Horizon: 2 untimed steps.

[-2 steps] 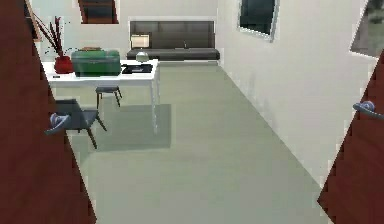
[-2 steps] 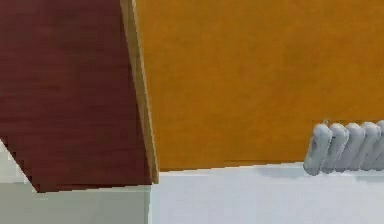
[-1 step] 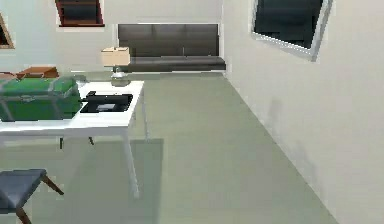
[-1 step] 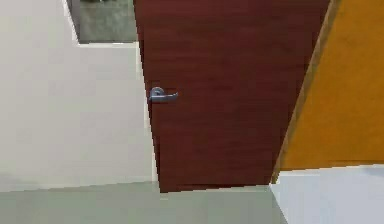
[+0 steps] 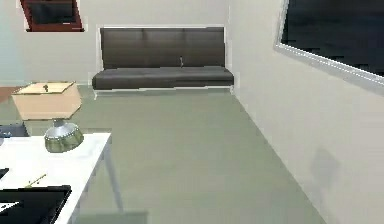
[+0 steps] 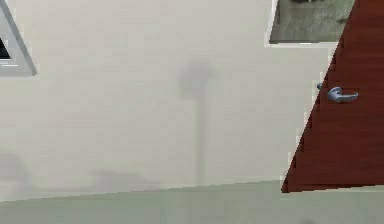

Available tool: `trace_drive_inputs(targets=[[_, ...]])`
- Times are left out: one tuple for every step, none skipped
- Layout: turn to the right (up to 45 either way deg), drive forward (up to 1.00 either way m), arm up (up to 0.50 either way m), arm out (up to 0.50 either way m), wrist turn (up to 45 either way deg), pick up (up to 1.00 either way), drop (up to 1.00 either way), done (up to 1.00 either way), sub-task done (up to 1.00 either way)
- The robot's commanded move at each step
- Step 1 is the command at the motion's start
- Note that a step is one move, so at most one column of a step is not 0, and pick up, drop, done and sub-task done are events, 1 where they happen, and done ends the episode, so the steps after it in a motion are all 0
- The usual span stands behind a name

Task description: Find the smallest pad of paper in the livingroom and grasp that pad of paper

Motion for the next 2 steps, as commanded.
trace_drive_inputs(targets=[[-3.0,0.0,0.0,0.0,0.0,0.0,0.0,0.0,0.0],[45.0,0.0,0.0,0.0,0.0,0.0,0.0,0.0,0.0]])
